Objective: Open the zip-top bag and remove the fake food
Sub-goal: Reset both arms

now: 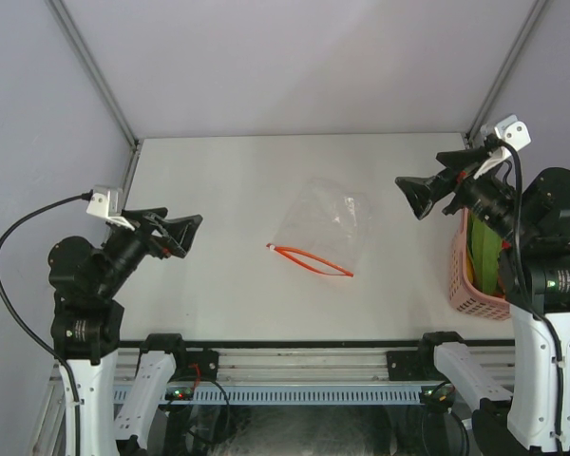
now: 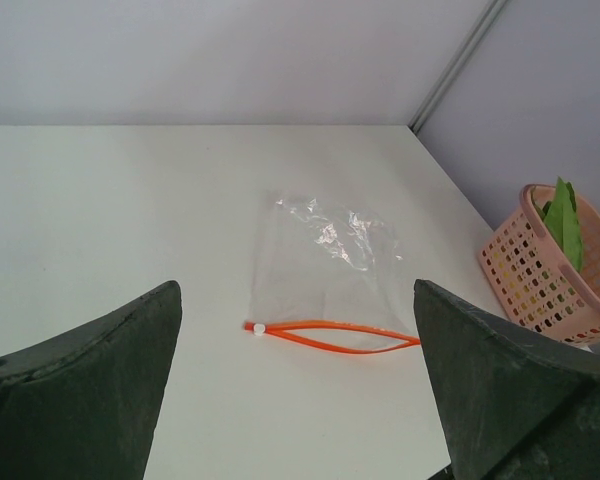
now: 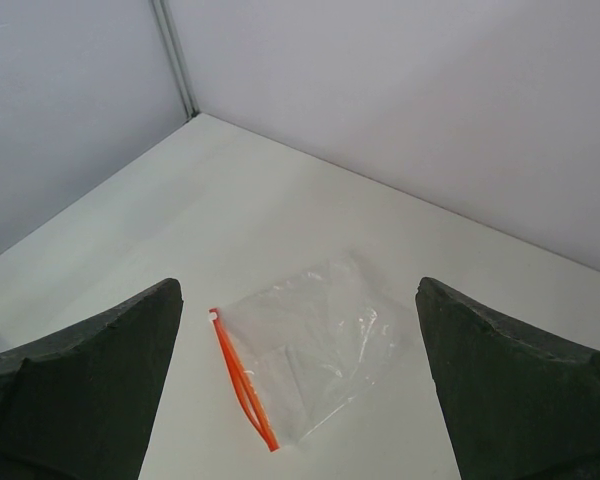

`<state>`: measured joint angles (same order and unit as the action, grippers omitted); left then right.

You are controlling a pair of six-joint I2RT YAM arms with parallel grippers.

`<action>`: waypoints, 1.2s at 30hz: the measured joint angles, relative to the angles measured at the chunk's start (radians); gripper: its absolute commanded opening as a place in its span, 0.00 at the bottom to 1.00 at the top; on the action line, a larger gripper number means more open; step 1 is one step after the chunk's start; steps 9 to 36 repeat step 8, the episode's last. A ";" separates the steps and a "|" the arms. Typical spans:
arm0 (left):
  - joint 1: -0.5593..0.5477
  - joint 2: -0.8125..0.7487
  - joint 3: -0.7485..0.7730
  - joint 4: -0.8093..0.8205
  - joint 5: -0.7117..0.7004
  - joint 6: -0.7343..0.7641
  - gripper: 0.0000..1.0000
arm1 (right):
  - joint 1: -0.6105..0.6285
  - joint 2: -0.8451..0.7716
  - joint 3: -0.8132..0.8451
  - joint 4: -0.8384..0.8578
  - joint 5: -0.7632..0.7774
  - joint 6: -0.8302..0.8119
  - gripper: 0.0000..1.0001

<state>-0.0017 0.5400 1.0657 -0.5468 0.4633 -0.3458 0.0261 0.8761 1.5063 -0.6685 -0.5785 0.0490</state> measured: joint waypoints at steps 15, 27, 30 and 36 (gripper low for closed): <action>-0.001 0.000 -0.004 0.008 0.004 0.000 1.00 | -0.015 0.000 0.000 0.000 -0.006 0.000 1.00; -0.001 0.000 -0.004 0.008 0.004 0.000 1.00 | -0.015 0.000 0.000 0.000 -0.006 0.000 1.00; -0.001 0.000 -0.004 0.008 0.004 0.000 1.00 | -0.015 0.000 0.000 0.000 -0.006 0.000 1.00; -0.001 0.000 -0.004 0.008 0.004 0.000 1.00 | -0.015 0.000 0.000 0.000 -0.006 0.000 1.00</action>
